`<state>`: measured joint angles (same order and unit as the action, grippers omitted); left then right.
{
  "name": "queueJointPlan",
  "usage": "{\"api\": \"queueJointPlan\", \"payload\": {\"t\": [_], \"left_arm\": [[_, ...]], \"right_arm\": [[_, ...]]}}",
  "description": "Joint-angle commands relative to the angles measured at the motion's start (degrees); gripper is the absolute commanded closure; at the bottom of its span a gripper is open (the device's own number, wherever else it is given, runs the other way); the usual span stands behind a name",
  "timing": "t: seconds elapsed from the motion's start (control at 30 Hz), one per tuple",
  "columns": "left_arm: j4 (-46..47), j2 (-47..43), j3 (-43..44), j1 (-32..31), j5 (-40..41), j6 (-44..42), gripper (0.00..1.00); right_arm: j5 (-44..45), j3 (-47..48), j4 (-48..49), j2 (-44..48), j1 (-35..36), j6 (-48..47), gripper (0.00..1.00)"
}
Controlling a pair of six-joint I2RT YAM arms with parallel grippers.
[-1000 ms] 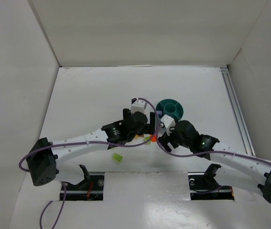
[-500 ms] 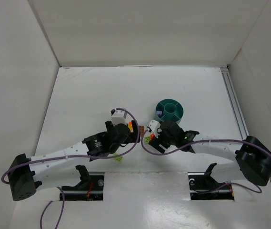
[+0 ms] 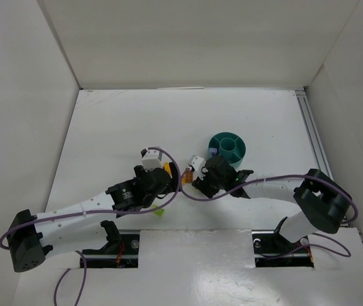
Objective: Sort the legos into containers by color
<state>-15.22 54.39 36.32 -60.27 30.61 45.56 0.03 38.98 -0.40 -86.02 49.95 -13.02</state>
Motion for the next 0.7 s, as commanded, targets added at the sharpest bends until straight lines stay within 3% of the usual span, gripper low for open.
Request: {"api": "queueJointPlan", "payload": {"t": [0.0, 0.23, 0.33, 0.67], "left_arm": [[-1.6, -2.5, -1.2, 0.2, 1.7, 1.5, 0.0], [-2.2, -3.7, -1.2, 0.2, 2.8, 1.5, 0.0], [-2.7, -3.7, -0.6, 0.2, 3.3, 1.5, 0.0], [-3.8, -4.2, -0.6, 0.2, 3.3, 1.5, 0.0]], "right_arm": [[0.5, 1.4, 2.3, -0.7, 0.5, 2.6, 0.39], [0.5, -0.2, 2.3, 2.5, 0.5, 5.1, 0.64], [0.5, -0.7, 2.3, 3.2, 0.5, 5.1, 0.7], [0.5, -1.3, 2.3, 4.8, 0.5, 4.5, 0.76]]}}
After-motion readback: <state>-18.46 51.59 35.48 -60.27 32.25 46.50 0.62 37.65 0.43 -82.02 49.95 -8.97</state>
